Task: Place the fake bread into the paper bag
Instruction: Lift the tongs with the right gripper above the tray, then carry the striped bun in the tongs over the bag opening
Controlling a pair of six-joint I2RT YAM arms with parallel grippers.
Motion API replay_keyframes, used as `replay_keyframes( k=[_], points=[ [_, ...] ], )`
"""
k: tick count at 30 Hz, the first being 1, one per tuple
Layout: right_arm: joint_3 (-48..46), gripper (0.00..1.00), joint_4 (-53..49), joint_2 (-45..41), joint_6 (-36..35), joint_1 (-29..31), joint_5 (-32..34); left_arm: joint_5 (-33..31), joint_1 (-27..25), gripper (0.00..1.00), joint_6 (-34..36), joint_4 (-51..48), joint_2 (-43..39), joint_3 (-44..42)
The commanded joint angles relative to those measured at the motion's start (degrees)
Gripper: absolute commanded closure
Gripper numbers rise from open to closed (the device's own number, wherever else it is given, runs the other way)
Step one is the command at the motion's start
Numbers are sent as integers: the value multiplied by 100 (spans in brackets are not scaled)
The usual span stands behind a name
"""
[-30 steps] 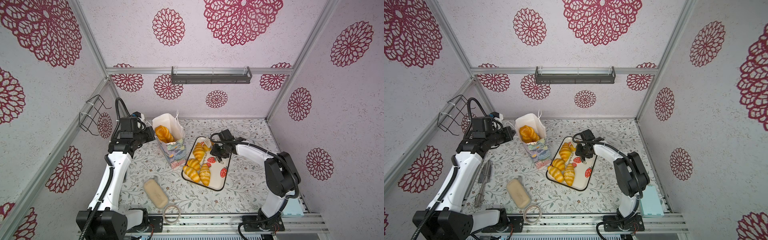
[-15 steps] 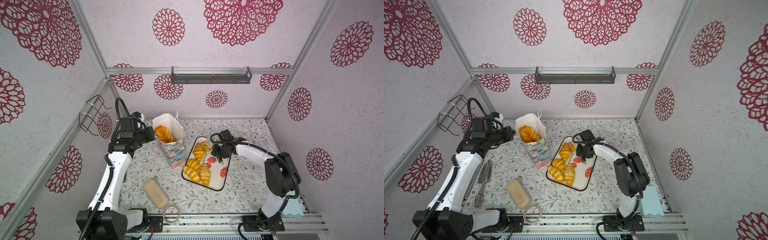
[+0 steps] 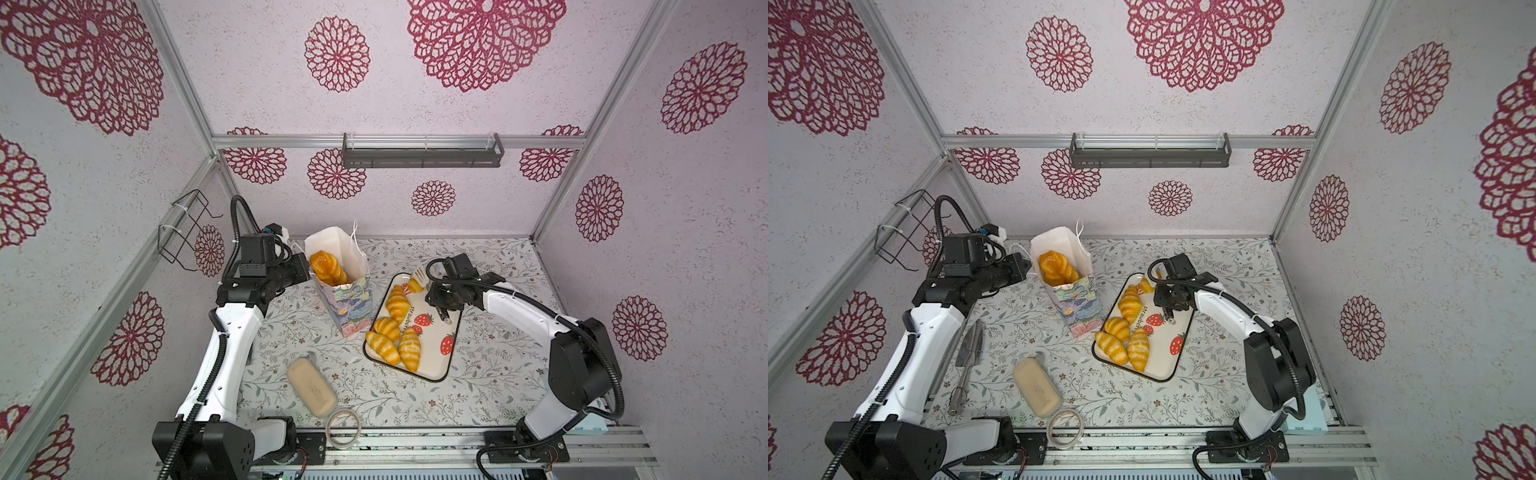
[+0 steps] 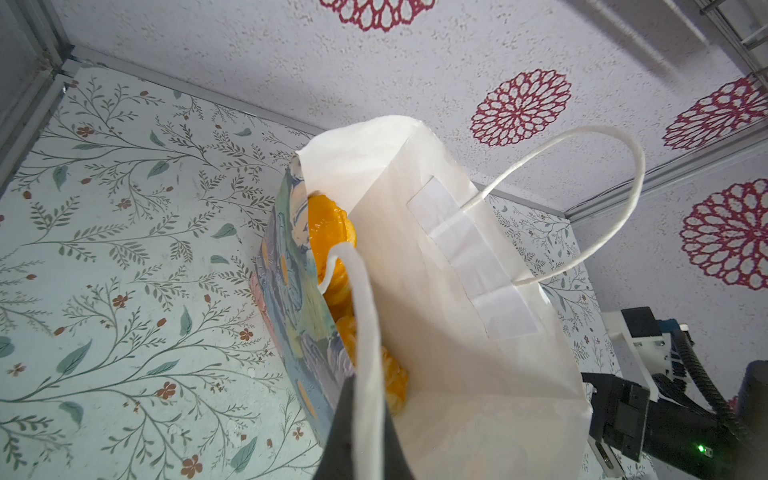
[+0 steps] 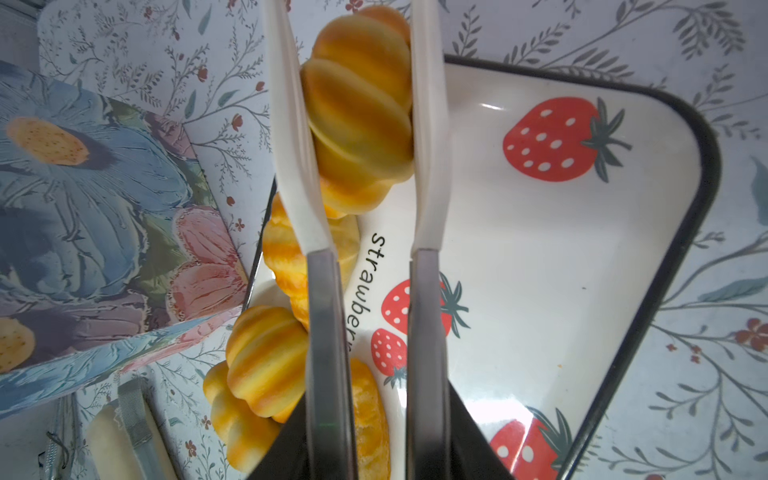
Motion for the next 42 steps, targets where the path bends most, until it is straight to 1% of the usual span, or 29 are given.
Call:
replay_keyframes(
  k=[1,13,21,32,42],
  points=[
    [316,61,83,-384,3,31,34,39,48,100,-4,102,27,-54],
    [463,61,267,-823,-17,54,-211,25,55,100,2,102,18,-54],
    [509,62,532,-995,6,113,-525,16,47,100,3,106,8,-61],
    [488,61,1343,-1255,8,328,-1358,29,48,100,5,105,26,-58],
    [598,61,1740,-1295,-134,653,-1826,55,42,100,-8,105,62,-62]
  ],
)
